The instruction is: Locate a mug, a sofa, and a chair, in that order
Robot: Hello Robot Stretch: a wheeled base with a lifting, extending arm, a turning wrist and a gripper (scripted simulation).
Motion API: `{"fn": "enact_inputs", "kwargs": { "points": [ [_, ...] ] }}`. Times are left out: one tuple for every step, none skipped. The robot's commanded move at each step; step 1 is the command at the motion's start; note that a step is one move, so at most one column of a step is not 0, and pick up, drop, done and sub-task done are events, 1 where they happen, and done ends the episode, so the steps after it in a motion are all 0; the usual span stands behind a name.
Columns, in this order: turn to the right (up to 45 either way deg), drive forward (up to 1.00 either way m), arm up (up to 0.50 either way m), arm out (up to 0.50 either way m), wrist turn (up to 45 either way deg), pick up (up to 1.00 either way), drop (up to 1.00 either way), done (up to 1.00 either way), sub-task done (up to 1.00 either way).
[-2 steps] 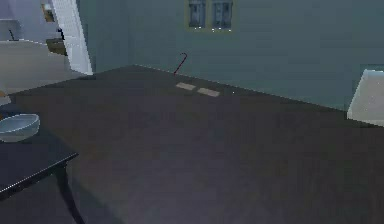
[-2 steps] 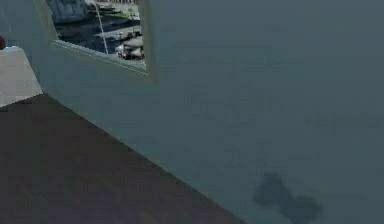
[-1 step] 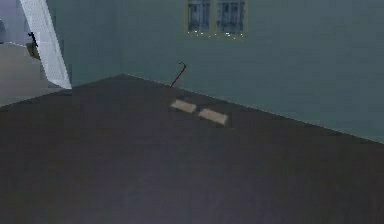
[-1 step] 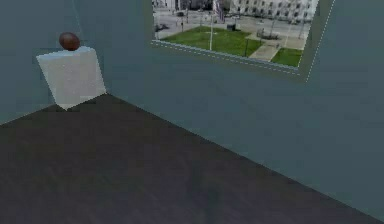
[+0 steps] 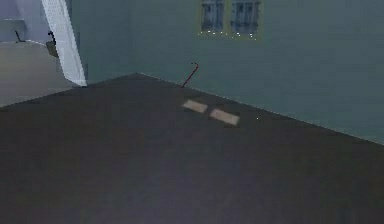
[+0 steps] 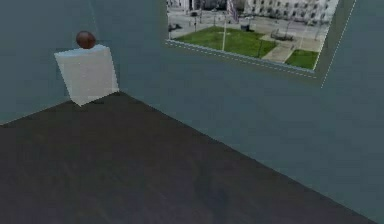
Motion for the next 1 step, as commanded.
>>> {"fn": "enact_inputs", "kwargs": {
  "points": [
    [0.0, 0.25, 0.00, 0.00, 0.0, 0.00, 0.00, 0.00, 0.00]
  ]
}}
